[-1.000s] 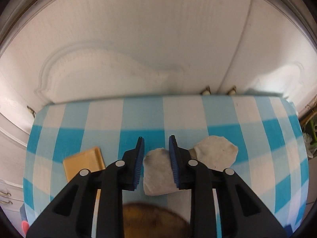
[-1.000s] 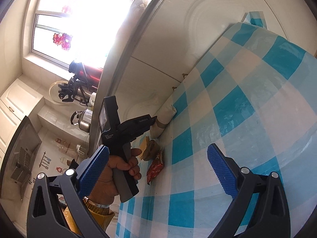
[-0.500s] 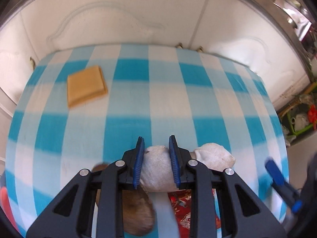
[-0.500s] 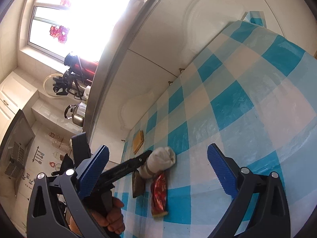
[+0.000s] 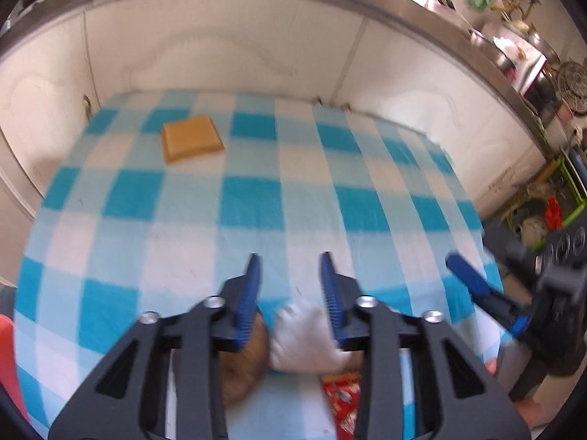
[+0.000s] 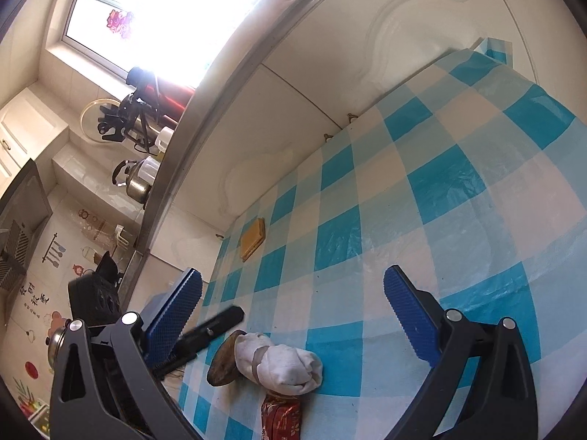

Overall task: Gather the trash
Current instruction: 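Lower the left gripper onto the bread slice and close it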

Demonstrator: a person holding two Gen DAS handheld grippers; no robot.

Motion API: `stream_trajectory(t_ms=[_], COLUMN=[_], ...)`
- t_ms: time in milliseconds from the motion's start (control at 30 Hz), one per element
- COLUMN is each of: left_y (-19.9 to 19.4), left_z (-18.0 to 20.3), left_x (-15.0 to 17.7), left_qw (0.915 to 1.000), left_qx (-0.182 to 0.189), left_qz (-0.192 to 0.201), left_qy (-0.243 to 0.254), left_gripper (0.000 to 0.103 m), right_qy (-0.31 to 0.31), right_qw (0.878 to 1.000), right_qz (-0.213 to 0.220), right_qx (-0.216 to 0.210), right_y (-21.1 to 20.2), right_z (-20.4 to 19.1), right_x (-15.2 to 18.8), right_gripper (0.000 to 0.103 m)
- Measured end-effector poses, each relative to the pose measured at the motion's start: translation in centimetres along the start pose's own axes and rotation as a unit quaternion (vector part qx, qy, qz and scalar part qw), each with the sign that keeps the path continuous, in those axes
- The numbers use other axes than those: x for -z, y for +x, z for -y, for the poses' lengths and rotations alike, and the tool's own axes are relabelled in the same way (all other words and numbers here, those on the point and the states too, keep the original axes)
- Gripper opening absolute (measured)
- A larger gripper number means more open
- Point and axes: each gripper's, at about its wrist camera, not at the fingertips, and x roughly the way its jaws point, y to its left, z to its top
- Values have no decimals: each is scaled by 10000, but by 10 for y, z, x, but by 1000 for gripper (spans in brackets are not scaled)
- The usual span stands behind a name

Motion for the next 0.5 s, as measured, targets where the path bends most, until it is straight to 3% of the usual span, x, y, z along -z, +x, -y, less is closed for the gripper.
stream_trajectory(t_ms=[33, 133, 367, 500], left_y=[0, 18, 81, 101], left_z=[-7, -25, -54, -60], left_x=[-11, -43, -96, -112], left_qw=[9998, 9974, 9919, 9906], left_qx=[-127, -663, -1236, -1275], left_qz=[151, 256, -81, -249], left_qy=[-39, -80, -294, -429], left_gripper=[64, 79, 80, 80], right_qy=[9, 36, -16, -110], right_qw=[10000, 10000, 9999, 9998], right_qz=[0, -16, -141, -149], right_qx=[0, -10, -20, 7], right_y=[0, 2, 8, 9], right_z=[0, 1, -2, -5], right_x=[0, 0, 3, 3], right_gripper=[98, 98, 98, 98])
